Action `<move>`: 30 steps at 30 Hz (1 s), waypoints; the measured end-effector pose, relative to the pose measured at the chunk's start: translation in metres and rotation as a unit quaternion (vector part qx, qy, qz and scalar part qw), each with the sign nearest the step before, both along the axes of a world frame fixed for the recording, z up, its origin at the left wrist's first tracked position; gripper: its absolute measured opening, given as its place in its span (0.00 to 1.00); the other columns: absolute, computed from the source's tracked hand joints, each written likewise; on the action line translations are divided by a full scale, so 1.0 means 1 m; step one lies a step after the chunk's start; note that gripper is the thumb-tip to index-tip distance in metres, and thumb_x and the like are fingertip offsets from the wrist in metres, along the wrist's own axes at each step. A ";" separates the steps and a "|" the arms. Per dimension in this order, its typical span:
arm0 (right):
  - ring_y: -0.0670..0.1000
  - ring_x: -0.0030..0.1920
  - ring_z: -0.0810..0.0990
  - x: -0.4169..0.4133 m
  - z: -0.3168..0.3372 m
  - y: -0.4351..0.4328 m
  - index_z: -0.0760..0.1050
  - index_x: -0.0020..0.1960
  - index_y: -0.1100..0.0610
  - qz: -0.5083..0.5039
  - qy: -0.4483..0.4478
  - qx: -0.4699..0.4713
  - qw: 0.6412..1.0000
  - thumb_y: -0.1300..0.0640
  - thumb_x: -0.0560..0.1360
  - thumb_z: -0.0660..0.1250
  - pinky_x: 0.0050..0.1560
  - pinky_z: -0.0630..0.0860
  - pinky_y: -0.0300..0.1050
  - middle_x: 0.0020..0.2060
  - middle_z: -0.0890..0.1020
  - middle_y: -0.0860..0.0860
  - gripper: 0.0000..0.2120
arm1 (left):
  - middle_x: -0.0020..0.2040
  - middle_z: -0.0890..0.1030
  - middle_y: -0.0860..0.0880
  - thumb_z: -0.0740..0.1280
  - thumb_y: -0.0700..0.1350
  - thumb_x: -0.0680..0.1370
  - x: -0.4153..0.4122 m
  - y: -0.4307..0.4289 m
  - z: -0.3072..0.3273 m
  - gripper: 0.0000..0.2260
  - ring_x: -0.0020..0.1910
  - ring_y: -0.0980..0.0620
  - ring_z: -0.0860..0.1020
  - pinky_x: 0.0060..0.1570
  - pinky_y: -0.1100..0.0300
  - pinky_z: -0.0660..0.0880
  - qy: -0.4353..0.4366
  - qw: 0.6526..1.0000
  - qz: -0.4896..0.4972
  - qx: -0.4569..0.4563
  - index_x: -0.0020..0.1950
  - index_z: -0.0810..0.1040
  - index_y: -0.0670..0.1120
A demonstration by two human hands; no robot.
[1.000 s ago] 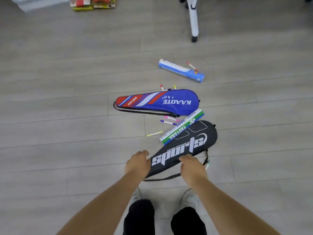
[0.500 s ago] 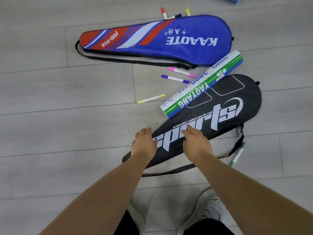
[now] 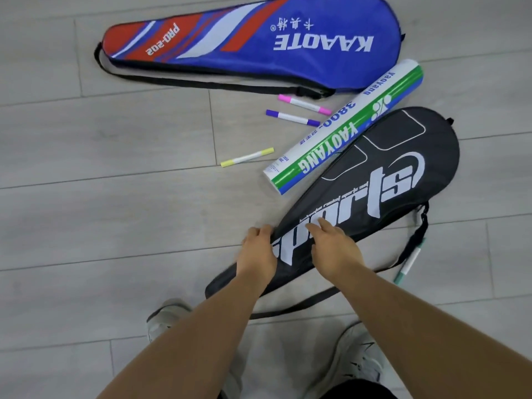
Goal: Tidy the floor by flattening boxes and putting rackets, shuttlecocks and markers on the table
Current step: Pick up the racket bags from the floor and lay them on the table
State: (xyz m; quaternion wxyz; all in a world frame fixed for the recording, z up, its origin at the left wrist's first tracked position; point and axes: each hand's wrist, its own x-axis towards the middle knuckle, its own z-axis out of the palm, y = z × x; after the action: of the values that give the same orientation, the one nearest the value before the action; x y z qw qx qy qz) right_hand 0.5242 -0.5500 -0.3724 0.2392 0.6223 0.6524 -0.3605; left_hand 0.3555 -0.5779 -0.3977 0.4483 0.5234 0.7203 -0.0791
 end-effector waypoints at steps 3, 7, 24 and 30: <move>0.57 0.68 0.67 0.007 0.024 0.002 0.59 0.76 0.49 -0.005 -0.017 0.015 1.000 0.60 0.77 0.60 0.64 0.70 0.51 0.75 0.62 0.52 0.28 | 0.57 0.71 0.45 0.61 0.33 0.77 0.012 -0.001 0.030 0.18 0.42 0.44 0.73 0.46 0.54 0.74 -0.029 1.000 -0.005 -0.005 0.64 0.70 0.47; 0.57 0.70 0.65 0.015 0.068 0.010 0.60 0.75 0.50 0.007 -0.047 0.042 0.998 0.62 0.76 0.60 0.66 0.67 0.52 0.74 0.63 0.53 0.29 | 0.50 0.77 0.45 0.60 0.31 0.75 0.022 0.001 0.073 0.19 0.48 0.43 0.77 0.50 0.49 0.77 -0.043 0.999 -0.027 0.006 0.63 0.70 0.47; 0.59 0.74 0.59 0.019 0.285 0.081 0.72 0.65 0.51 0.082 -0.145 0.181 0.969 0.65 0.71 0.61 0.74 0.44 0.64 0.66 0.72 0.53 0.24 | 0.52 0.78 0.49 0.64 0.33 0.74 -0.047 0.069 0.278 0.19 0.50 0.45 0.77 0.49 0.56 0.70 -0.035 0.974 -0.203 0.095 0.62 0.71 0.49; 0.56 0.59 0.73 -0.027 0.348 0.093 0.72 0.63 0.50 0.088 -0.145 0.199 0.965 0.65 0.71 0.60 0.75 0.47 0.64 0.53 0.78 0.49 0.22 | 0.54 0.79 0.52 0.62 0.41 0.80 -0.102 0.087 0.335 0.12 0.52 0.47 0.77 0.50 0.53 0.68 0.032 0.968 -0.208 0.140 0.61 0.70 0.53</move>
State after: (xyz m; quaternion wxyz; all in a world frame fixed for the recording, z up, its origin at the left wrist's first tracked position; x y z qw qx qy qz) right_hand 0.4974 -0.4573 -0.0246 0.2334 0.6430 0.7216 -0.1066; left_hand 0.2537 -0.4908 -0.0623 0.3211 0.7162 0.6136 -0.0858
